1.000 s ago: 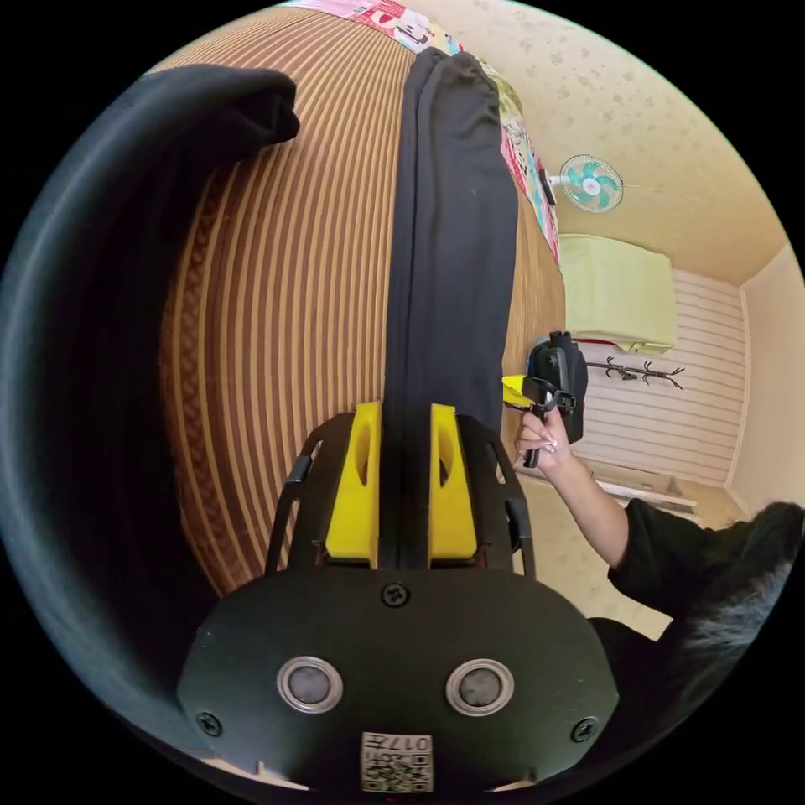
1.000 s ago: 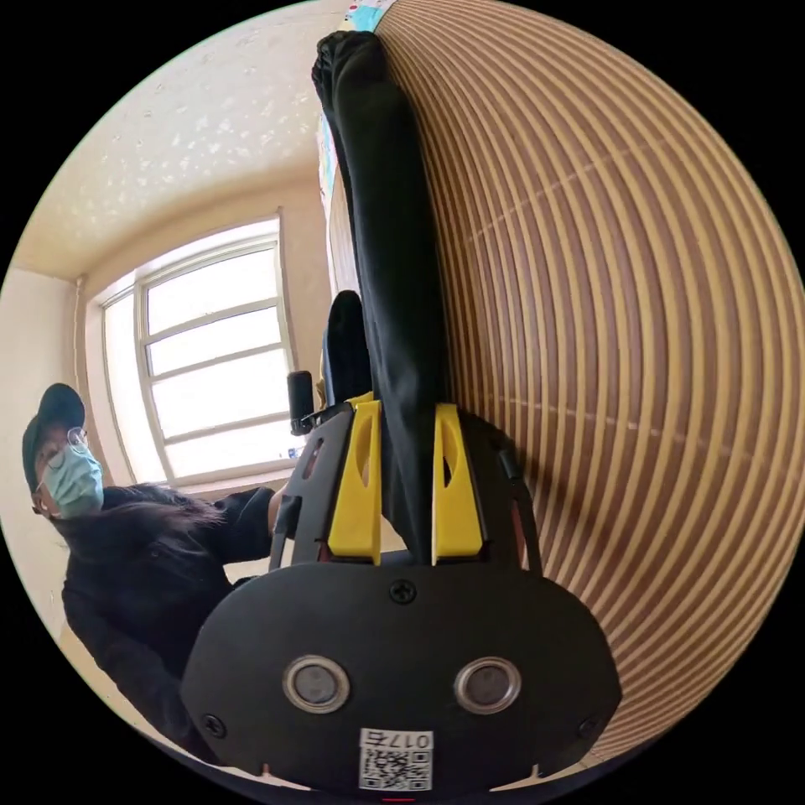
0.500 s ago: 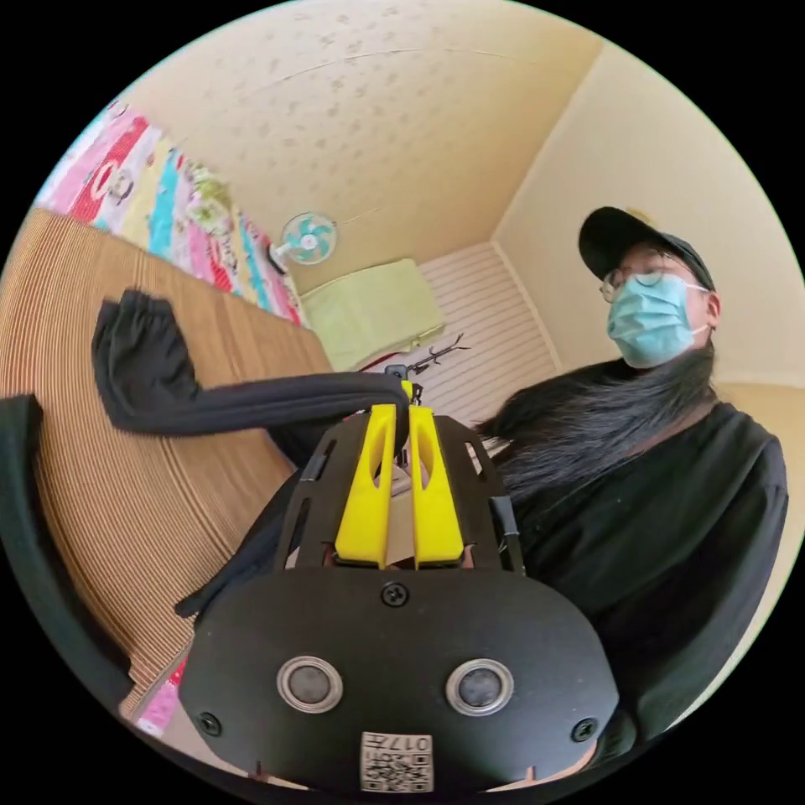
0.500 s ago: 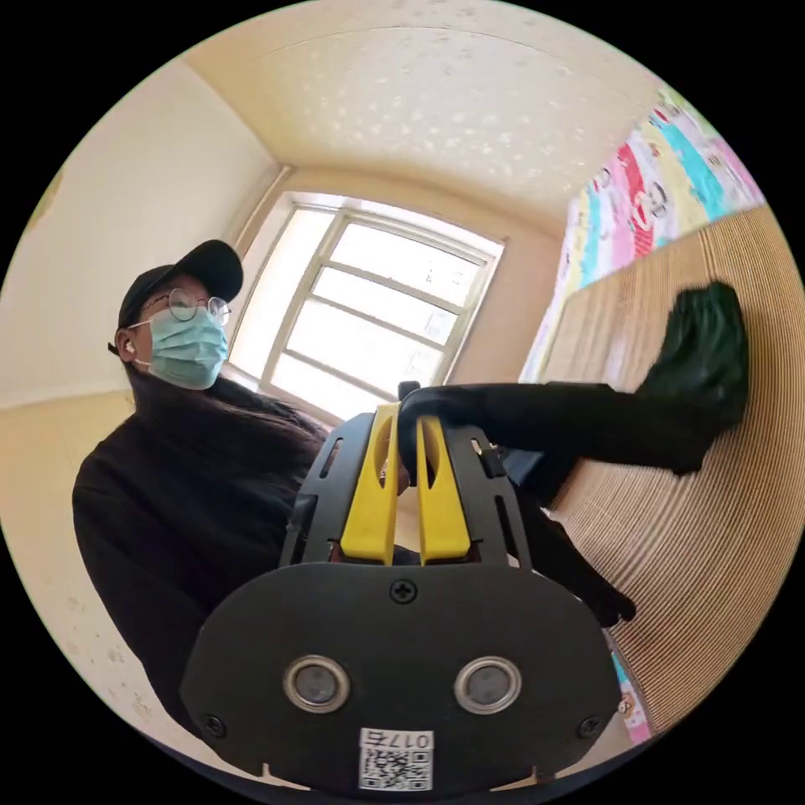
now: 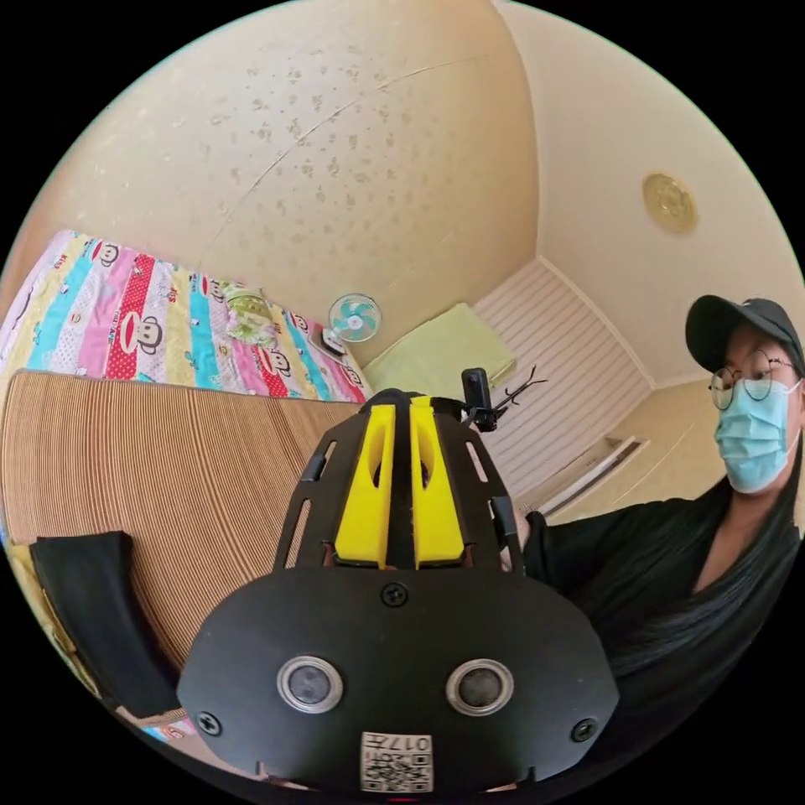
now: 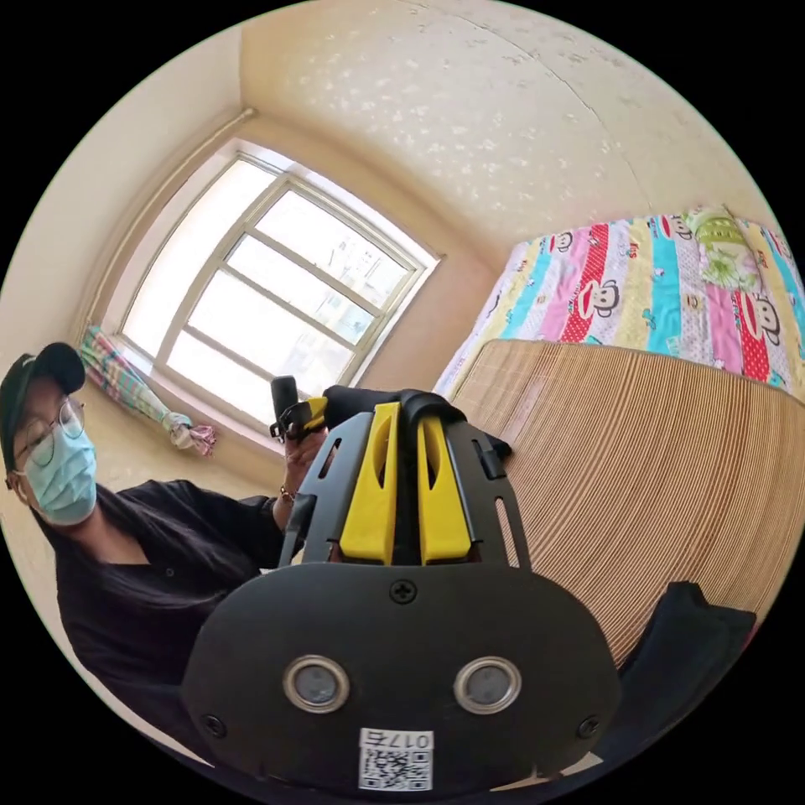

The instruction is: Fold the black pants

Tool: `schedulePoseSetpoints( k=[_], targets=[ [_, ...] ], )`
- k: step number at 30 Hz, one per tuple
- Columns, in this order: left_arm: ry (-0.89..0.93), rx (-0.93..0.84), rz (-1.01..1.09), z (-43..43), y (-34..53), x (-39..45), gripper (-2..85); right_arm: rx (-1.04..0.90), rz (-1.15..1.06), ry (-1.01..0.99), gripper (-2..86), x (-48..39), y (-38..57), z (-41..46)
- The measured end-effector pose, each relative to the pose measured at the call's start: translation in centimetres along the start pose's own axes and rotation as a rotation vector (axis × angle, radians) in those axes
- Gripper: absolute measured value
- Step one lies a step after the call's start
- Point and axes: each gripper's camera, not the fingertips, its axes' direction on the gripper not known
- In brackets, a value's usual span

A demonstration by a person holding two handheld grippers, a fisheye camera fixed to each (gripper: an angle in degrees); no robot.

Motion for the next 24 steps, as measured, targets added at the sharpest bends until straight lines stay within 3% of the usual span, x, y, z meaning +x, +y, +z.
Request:
schedulePoseSetpoints(
  k=[4, 7, 9, 12, 14, 16, 20, 24],
  targets=[
    [-0.038, -0.031, -0.071, 3.3, 3.9, -5.2, 3.9, 0.004, 0.020, 0.062, 0.6, 3.2, 1.9, 3.0],
    [-0.168, -0.167, -0.205, 7.6, 10.9, -11.3, 4.2, -0.137, 0.105, 0.176, 1.4, 7.3, 7.5, 7.8],
    [-0.246, -0.361, -0.338, 12.5, 18.6, -16.7, 4.9, -0.230, 0.198, 0.214, 2.5, 11.0, 12.6, 11.0],
    [-0.293, -0.623, -0.512, 17.7, 27.5, -22.5, 7.1, -0.408, 0.507, 0.290, 5.6, 18.6, 22.3, 15.2],
    [-0.282, -0.636, -0.578, 18.4, 30.1, -24.8, 9.1, -0.475, 0.697, 0.302, 8.7, 22.5, 27.6, 15.9],
    [-0.277, -0.578, -0.622, 18.2, 30.6, -27.1, 11.4, -0.372, 0.743, 0.239, 10.7, 23.8, 28.6, 14.8],
    [-0.309, -0.468, -0.655, 19.2, 28.5, -34.2, 15.9, -0.156, 0.661, 0.179, 15.6, 26.9, 24.7, 14.2],
    [-0.274, -0.525, -0.695, 24.3, 27.6, -42.8, 16.9, -0.224, 0.610, 0.083, 19.0, 31.9, 20.5, 19.7]
  ],
)
